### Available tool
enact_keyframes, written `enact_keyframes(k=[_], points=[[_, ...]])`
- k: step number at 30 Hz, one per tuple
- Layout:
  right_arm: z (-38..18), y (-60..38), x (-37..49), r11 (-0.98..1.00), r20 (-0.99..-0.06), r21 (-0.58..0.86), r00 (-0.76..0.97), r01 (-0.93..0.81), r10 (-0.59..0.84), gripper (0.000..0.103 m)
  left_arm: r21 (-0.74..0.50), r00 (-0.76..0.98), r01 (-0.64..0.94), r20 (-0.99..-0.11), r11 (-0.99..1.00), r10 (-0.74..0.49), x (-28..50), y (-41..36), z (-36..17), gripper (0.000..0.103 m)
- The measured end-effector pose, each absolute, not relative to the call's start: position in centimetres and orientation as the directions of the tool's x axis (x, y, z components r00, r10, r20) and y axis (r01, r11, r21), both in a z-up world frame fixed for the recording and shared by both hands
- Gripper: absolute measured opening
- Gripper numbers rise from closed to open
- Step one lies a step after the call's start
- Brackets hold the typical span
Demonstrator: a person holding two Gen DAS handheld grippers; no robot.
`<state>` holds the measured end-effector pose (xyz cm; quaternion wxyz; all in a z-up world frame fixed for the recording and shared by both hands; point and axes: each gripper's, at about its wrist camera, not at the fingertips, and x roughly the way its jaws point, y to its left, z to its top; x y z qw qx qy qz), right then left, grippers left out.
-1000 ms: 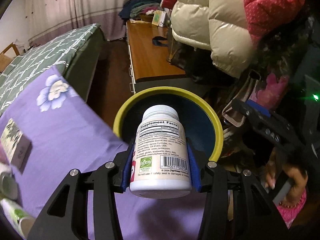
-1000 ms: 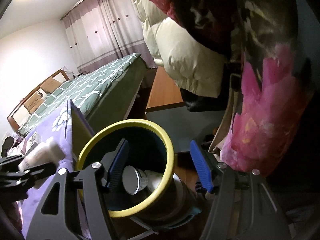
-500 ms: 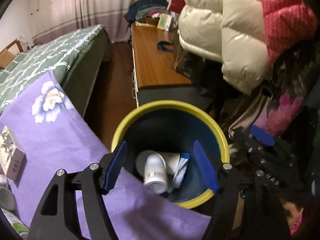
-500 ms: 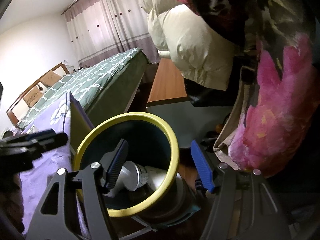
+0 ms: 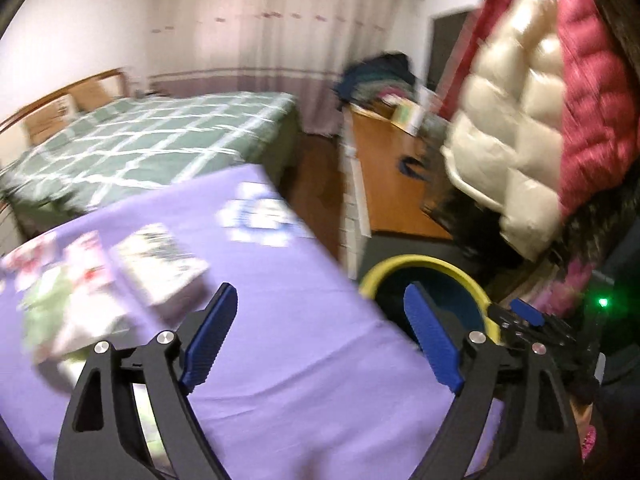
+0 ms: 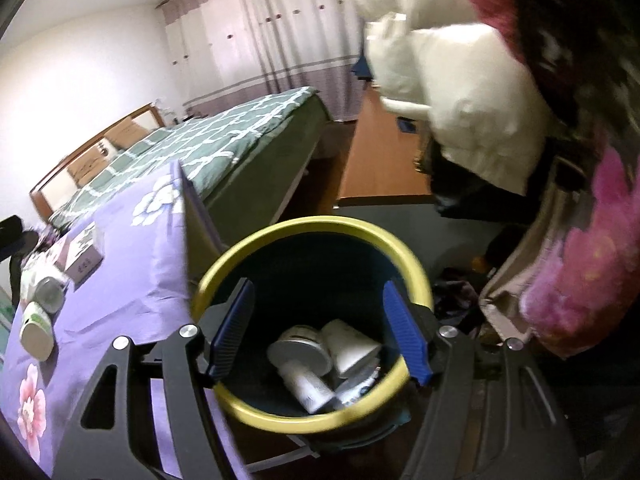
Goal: Collect trash
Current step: 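Move the right gripper to the green-label drink bottle and grasp it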
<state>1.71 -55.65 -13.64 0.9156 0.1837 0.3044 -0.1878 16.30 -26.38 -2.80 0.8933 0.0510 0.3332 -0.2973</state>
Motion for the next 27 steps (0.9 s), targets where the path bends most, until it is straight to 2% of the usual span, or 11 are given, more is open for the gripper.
enact_keyframes(k=[7,12,18,23,27], points=[[-12.2,-50.5,4.8,0.920,-0.624,0.214,0.770,0.329,-0.131,0.067,-0.088,0.770,0.301,-0.566,0.950,-0.296,16.4,-12.7,-1.5,0.090],[-11.4,-46.2,7.2,0.951,-0.631,0.203,0.774,0.234,-0.056,0.067,-0.076,0.820,0.146,-0.548,0.986,-0.164,16.8,-5.5,-2.2,0.091],[-10.5,-39.5,9.9,0.981,-0.637,0.178,0.769,0.082,0.052,0.067,-0.060,0.847,0.034,-0.528,0.998,-0.061,19.3,-0.4,-4.6,0.091],[-10.6,-34.6,11.7,0.989,-0.653,0.146,0.749,-0.023,0.114,0.068,0.027,0.853,-0.087,-0.515,0.996,0.089,22.1,2.6,-6.5,0.091],[-11.5,-32.4,13.8,0.992,-0.684,0.118,0.720,-0.044,0.114,0.068,-0.036,0.836,-0.177,-0.532,0.984,0.131,22.5,6.0,-7.8,0.091]])
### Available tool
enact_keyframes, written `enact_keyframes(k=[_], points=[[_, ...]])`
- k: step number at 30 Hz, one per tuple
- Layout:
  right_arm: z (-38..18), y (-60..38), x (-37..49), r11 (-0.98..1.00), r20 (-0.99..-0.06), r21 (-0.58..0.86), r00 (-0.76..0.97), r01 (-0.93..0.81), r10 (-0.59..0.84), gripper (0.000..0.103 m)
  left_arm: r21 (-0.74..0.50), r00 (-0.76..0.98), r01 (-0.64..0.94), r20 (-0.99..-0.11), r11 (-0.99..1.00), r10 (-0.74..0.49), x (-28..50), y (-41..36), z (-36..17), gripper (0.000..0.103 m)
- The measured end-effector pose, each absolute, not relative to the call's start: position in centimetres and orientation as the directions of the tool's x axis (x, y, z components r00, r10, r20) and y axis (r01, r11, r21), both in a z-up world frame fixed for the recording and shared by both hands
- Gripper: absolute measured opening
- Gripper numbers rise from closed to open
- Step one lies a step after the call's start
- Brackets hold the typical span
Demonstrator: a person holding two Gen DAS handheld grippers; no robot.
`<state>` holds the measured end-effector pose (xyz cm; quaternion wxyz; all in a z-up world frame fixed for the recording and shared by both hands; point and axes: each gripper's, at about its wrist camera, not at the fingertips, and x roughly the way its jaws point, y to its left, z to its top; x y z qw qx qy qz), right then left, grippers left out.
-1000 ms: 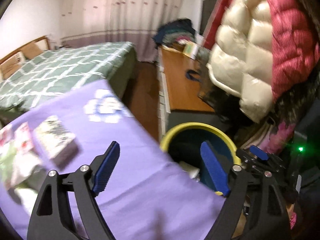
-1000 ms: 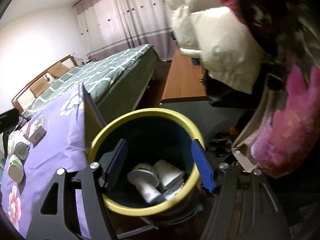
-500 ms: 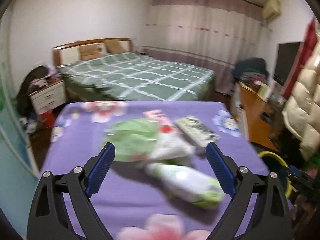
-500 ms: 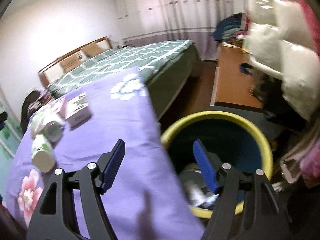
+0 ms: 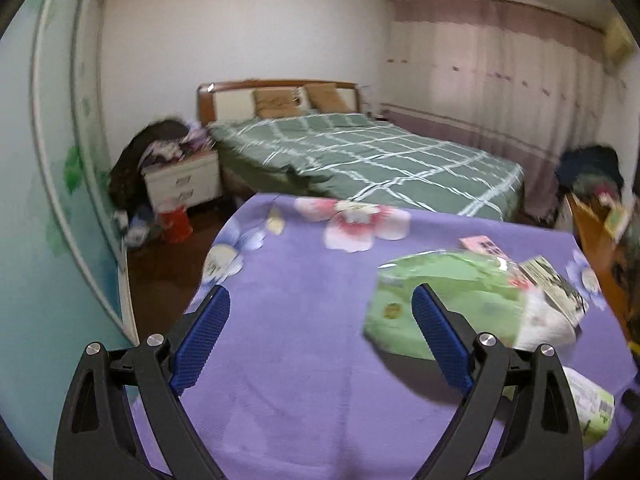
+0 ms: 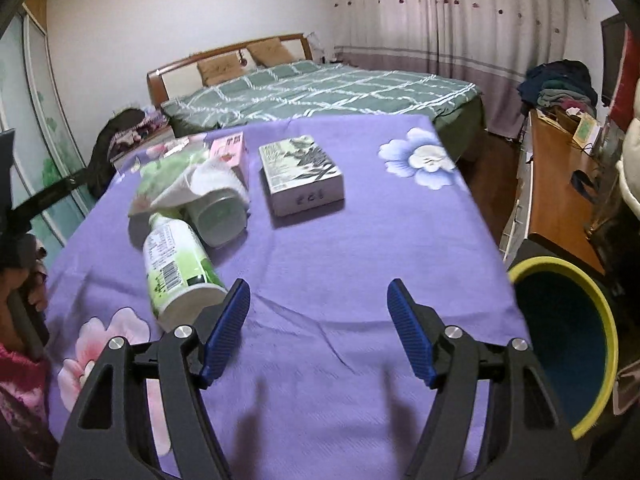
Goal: Collect trash
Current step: 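Move the right gripper to the green-label drink bottle and grasp it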
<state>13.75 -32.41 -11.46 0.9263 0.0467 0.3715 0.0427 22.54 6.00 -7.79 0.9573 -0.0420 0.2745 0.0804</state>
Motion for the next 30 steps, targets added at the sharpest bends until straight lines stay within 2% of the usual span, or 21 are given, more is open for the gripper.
enact_keyframes(k=[3,12,14,17,20,25,30], points=[[-12.3,-31.5,14.9,0.993,-0.708,0.113,0.697,-0.046,0.113,0.068,-0.080,0.825,-0.217,-0.548,0.973,0.139,22.6,7.6,-8.3,0.091],[-13.1,-27.8,14.2,0.981,-0.732,0.120,0.653,-0.155,0.193,0.068,-0.093,0.835,-0.322,-0.497,0.942,0.237,21.4,9.4,-7.5,0.093],[-13.0,-26.9,13.9,0.972,-0.730,0.130,0.644,-0.196,0.228,0.068,-0.104,0.831,-0.333,-0.501,0.937,0.240,21.2,10.0,-7.4,0.093],[-12.3,-27.2,13.3,0.980,-0.712,0.130,0.673,-0.154,0.200,0.068,-0.120,0.826,-0.345,-0.510,0.931,0.240,21.1,10.4,-7.6,0.093],[-11.0,-27.4,12.0,0.969,-0.670,0.191,0.700,-0.158,0.247,0.068,-0.125,0.824,-0.344,-0.515,0.931,0.236,20.9,10.4,-7.6,0.093],[-9.8,-24.1,10.8,0.946,-0.620,0.194,0.715,-0.259,0.323,0.078,-0.112,0.822,-0.329,-0.522,0.938,0.226,21.1,9.9,-7.7,0.093],[-11.5,-21.1,12.1,0.950,-0.680,0.152,0.669,-0.271,0.300,0.081,-0.111,0.821,-0.327,-0.524,0.938,0.225,21.1,9.8,-7.8,0.093]])
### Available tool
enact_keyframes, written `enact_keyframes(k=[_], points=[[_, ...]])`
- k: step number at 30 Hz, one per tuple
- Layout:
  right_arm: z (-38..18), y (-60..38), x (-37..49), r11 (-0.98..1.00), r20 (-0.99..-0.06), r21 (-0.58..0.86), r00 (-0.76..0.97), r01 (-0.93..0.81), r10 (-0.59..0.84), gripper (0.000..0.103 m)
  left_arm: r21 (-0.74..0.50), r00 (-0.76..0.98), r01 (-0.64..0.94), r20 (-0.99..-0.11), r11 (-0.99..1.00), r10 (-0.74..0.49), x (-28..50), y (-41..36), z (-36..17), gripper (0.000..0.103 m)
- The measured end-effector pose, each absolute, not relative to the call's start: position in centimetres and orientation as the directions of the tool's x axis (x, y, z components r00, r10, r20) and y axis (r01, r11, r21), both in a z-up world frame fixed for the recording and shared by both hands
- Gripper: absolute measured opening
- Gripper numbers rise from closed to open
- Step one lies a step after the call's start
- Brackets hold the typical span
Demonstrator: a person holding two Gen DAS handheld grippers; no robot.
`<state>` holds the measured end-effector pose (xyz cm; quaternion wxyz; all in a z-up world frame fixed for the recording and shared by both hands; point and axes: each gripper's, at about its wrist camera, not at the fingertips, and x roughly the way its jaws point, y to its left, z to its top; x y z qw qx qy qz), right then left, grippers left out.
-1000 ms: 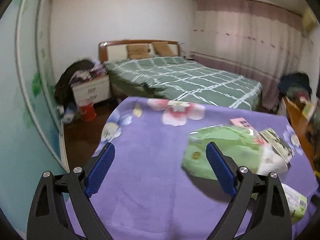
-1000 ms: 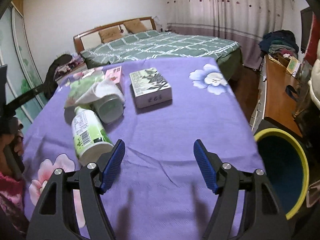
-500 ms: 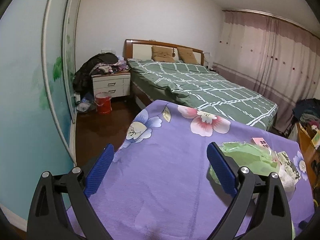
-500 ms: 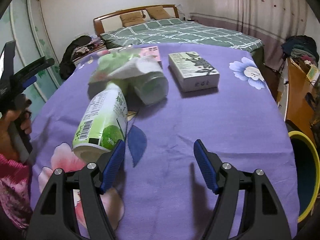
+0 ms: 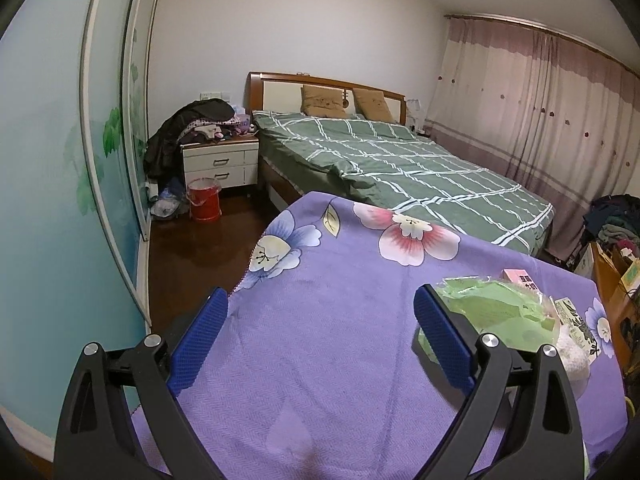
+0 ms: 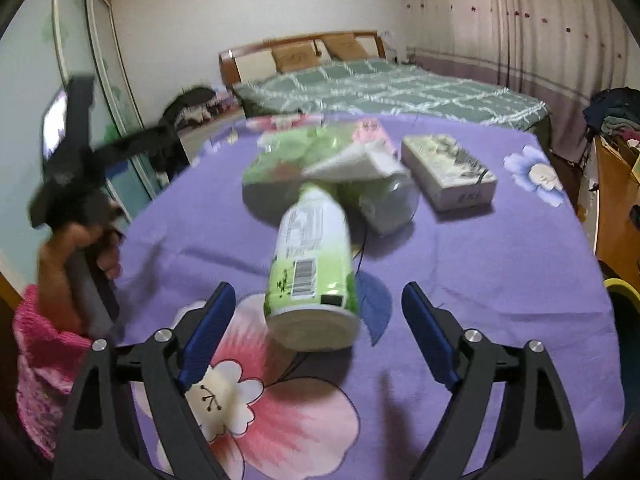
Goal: Collect trash
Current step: 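Move the right gripper to the green-label drink bottle and grasp it, then lift the drink bottle and drop it into the yellow bin with the right gripper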
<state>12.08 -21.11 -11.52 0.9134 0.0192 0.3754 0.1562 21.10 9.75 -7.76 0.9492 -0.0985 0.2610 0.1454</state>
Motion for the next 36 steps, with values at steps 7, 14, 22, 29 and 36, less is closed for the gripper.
enact_keyframes(k=[7,14,22,29,36], points=[[-13.6,-20.0,13.4,0.953,-0.736,0.158,0.612,-0.259,0.289,0.068,-0.103,0.820,-0.312,-0.531,0.945,0.213,21.2,9.2,-7.8,0.093],[-11.8,-21.2,12.4,0.952,-0.683,0.178,0.665,-0.250,0.303,0.050,-0.090,0.817,-0.306,-0.537,0.948,0.213,21.3,9.0,-8.0,0.093],[-7.3,-23.8,9.8,0.952,-0.560,0.194,0.770,-0.237,0.305,0.050,-0.071,0.812,-0.302,-0.542,0.951,0.217,21.4,8.6,-8.1,0.093],[-4.2,-25.8,8.6,0.946,-0.512,0.211,0.797,-0.246,0.321,0.050,-0.068,0.811,-0.300,-0.544,0.951,0.217,21.5,8.4,-8.2,0.093],[-4.4,-26.5,8.4,0.939,-0.530,0.235,0.777,-0.252,0.341,0.050,-0.059,0.808,-0.295,-0.549,0.954,0.215,21.6,8.4,-8.3,0.093]])
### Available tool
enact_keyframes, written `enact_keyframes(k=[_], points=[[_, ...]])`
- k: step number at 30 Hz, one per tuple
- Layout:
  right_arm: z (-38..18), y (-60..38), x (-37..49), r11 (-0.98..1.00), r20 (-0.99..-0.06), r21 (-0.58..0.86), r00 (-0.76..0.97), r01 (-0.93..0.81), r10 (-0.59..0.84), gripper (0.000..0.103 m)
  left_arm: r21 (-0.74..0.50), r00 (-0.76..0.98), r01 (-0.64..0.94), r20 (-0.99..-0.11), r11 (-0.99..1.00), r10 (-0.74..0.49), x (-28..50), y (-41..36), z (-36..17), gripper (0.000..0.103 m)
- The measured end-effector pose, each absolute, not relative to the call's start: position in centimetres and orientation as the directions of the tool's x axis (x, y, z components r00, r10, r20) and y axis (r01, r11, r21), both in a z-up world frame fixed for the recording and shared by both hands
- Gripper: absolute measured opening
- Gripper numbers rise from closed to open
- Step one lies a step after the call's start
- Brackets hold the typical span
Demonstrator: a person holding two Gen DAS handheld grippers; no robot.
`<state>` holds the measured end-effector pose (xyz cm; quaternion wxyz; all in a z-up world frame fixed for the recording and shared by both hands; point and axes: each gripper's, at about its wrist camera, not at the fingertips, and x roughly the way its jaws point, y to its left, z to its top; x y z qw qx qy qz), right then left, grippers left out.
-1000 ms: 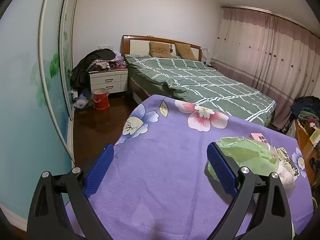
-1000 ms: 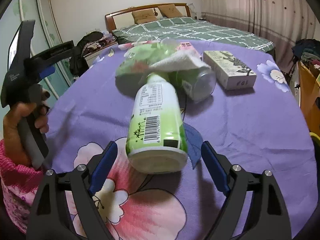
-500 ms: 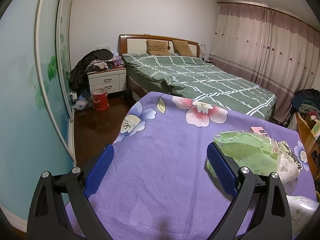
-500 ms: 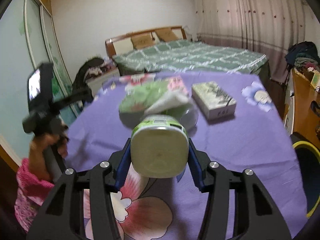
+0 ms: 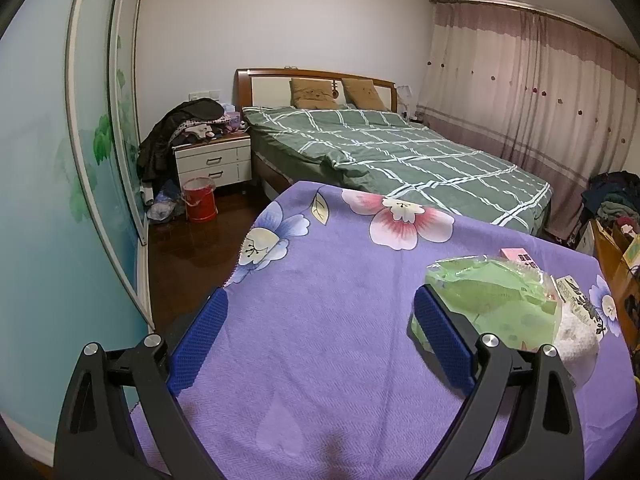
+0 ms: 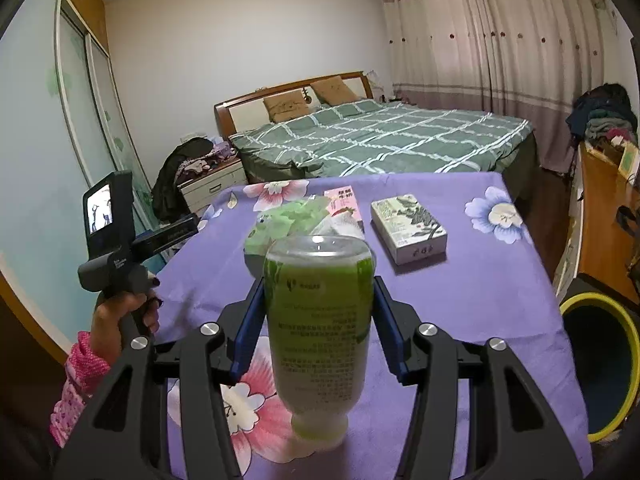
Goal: Collect trash
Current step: 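Lift the drink bottle and drop it into the yellow bin with the right gripper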
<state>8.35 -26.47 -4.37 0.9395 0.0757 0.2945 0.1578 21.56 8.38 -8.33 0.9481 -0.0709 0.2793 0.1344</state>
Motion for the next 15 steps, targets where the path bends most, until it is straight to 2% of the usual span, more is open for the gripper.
enact_keyframes(k=[10,15], points=[[-4.0,-28.3,7.7,0.935,-0.498,0.269,0.798,-0.230,0.339,0.050,-0.042,0.804,-0.290,-0.553,0.956,0.219,21.8,8.0,-8.6,0.093],[-3.7,-32.3,7.7,0.953,-0.489,0.276,0.835,-0.127,0.253,0.050,-0.036,0.802,-0.288,-0.556,0.957,0.220,21.9,7.9,-8.7,0.093]])
